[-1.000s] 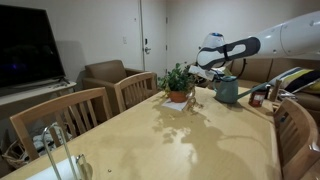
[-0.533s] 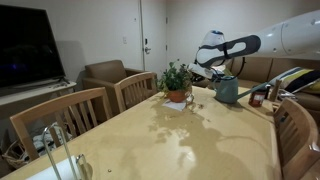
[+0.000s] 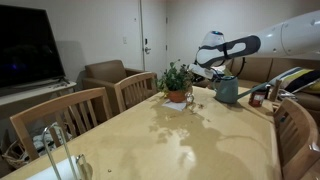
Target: Move the flower pot to the left
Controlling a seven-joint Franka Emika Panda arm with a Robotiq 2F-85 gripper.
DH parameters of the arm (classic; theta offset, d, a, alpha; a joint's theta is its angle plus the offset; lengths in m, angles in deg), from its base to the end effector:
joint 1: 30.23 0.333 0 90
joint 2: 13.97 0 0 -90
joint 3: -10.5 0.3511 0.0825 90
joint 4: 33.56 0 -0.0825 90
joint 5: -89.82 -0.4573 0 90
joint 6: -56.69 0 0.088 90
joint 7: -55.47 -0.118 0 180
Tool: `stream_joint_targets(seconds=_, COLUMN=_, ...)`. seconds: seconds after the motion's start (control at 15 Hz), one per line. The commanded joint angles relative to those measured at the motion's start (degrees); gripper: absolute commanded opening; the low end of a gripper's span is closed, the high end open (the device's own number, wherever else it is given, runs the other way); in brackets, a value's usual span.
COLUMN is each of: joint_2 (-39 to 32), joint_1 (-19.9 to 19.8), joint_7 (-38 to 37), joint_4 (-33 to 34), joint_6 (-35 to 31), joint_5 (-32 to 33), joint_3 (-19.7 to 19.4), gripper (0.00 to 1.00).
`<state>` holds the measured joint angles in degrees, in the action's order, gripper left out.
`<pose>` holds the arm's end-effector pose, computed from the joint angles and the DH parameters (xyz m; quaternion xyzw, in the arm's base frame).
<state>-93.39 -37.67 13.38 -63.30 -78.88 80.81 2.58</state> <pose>0.9368 -0.1647 0.1805 -0.8665 0.4425 -0.2212 0.0663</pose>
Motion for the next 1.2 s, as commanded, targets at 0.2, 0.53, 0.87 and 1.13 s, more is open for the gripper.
stream_joint_targets(seconds=0.2, joint_2=0.27, joint_1=1.01, joint_7=4.59, joint_4=-1.67, joint_6=-1.15, joint_5=0.81, joint_3=-0.36, gripper=0.01)
stream_joint_targets(seconds=0.53, joint_2=0.41, joint_1=2.87, joint_7=6.76, joint_4=-5.06, joint_6=0.05, joint_5=2.91, joint_3=-1.21, gripper=0.01)
stream_joint_targets(seconds=0.87, joint_2=0.73, joint_1=5.20, joint_7=7.85, joint_4=-6.11, joint_6=0.75, joint_5=6.21, joint_3=-1.95, gripper=0.01)
stream_joint_targets(seconds=1.13, joint_2=0.88, joint_1=6.86, joint_7=8.99, joint_4=-6.77, joint_6=1.73, joint_5=8.27, joint_3=-1.92, gripper=0.01)
